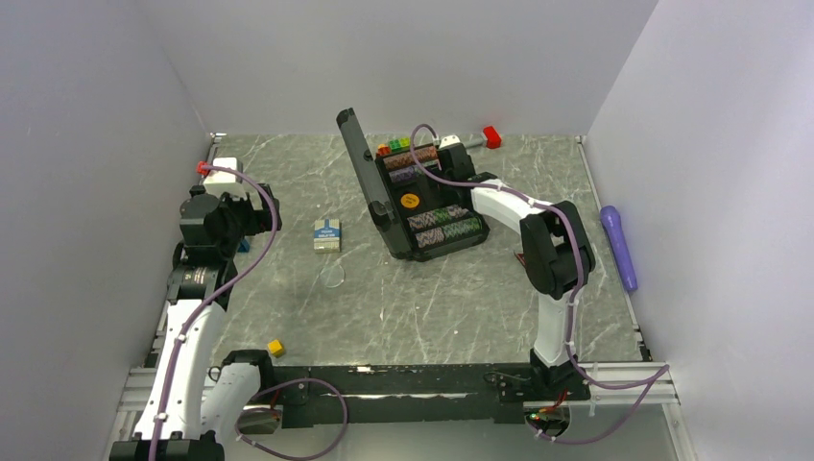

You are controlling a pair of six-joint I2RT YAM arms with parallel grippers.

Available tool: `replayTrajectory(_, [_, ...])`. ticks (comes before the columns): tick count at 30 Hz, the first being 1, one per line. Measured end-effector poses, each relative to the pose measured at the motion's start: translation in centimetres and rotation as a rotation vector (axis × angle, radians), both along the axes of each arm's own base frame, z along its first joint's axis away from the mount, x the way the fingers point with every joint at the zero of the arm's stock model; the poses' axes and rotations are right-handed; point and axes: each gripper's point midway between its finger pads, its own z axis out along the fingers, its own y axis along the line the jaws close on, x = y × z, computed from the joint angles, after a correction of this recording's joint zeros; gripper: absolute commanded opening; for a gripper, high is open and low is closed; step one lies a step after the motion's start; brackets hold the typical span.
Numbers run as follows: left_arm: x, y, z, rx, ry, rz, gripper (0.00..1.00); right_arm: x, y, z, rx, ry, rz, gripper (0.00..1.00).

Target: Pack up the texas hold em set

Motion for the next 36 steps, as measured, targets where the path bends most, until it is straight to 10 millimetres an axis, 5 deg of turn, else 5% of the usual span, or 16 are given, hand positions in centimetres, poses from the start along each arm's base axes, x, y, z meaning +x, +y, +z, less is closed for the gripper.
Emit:
replayTrajectory(3, [0.1,0.0,-0.1,0.0,0.005,0.0,0.99,0.0,0.0,0.0,0.007,0.003,0.0,0.46])
replayTrajectory(8, [0.1,0.0,-0.1,0.0,0.005,0.0,0.99,0.0,0.0,-0.1,0.019,0.009,0.006,0.79])
replayTrajectory(14, [0.1,0.0,-0.1,-0.001,0.005,0.0,0.99,0.4,-0.4,0.3,0.01,-0.002,0.011,0.91])
replayTrajectory(18, [0.1,0.0,-0.2,-0.001,0.008,0.0,0.99,0.5,-0.6,0.6,0.006,-0.009,0.013,0.87])
replayTrajectory(26, [0.2,0.0,-0.3,-0.001,0.011,0.0,0.99,0.2,-0.4,3.4,0.053,-0.056,0.022,0.56])
replayTrajectory(31, [0.2,0.0,-0.3,-0.001,0.011,0.0,0.99,-0.1,-0.8,5.0,0.094,-0.088,0.005,0.49])
replayTrajectory(36, [0.2,0.0,-0.3,0.0,0.011,0.0,0.99,-0.6,-1.0,4.2,0.145,-0.053,-0.004,0.52])
